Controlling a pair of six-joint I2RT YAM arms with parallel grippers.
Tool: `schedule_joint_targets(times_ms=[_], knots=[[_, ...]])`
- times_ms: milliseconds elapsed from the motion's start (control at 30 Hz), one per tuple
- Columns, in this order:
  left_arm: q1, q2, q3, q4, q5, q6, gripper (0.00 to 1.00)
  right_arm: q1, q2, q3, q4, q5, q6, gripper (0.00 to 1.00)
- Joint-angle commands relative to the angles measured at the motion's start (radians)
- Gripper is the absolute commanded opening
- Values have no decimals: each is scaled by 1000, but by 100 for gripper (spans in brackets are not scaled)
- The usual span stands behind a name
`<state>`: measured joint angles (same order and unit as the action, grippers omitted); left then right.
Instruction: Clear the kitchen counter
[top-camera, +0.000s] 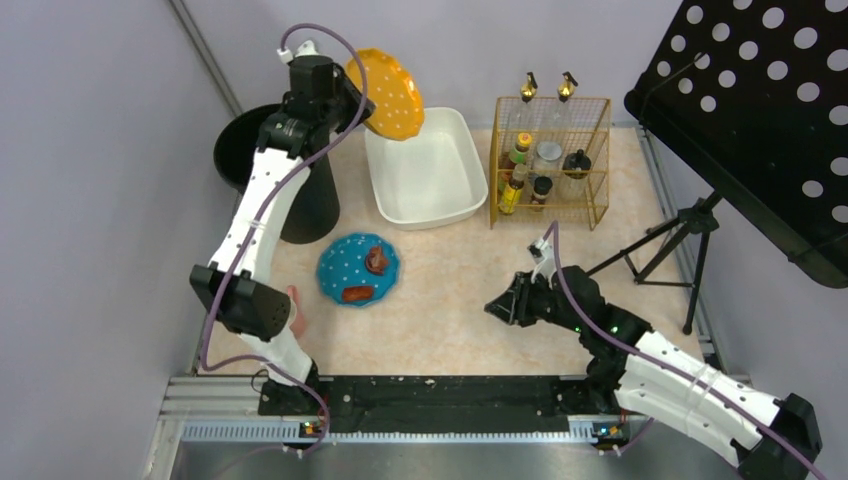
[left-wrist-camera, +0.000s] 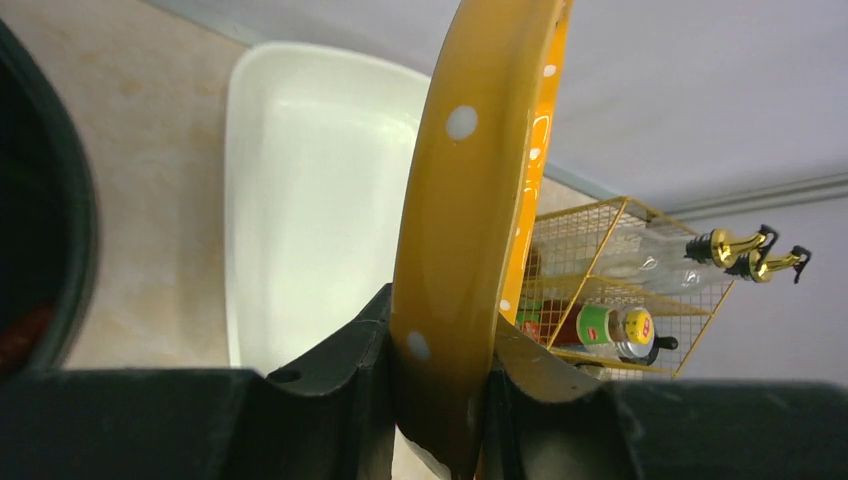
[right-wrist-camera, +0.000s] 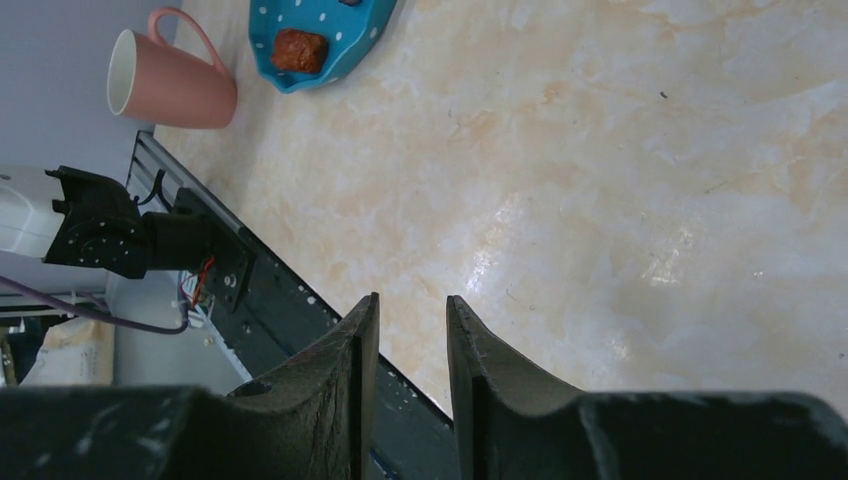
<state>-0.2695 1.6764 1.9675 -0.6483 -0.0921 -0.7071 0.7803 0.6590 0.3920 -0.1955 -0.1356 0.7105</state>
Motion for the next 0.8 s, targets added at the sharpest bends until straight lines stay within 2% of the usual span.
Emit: schedule_joint_targets(times_ms=[0,767], knots=[[-16,17,28,242,51,-116,0,-9,-17,4,-1,11,10,30],[-65,405,41,325,-28,-279,0,-9,-76,-29,-38,-9,12,30]])
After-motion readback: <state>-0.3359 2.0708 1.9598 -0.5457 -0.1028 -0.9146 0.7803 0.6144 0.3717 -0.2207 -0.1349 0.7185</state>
